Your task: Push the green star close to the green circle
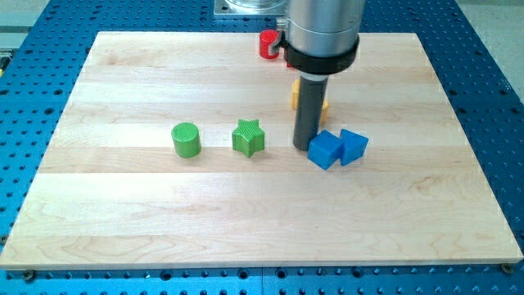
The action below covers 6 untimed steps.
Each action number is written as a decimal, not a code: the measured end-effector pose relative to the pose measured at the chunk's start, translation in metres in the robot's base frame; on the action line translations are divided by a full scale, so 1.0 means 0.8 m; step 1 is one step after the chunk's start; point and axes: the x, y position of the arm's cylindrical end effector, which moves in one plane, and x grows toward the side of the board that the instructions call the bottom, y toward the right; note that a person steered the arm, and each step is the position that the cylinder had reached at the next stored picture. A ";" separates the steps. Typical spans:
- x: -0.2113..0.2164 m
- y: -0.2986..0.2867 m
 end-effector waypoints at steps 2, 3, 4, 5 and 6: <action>0.007 0.028; 0.034 0.025; 0.014 -0.034; 0.012 -0.088; 0.011 -0.147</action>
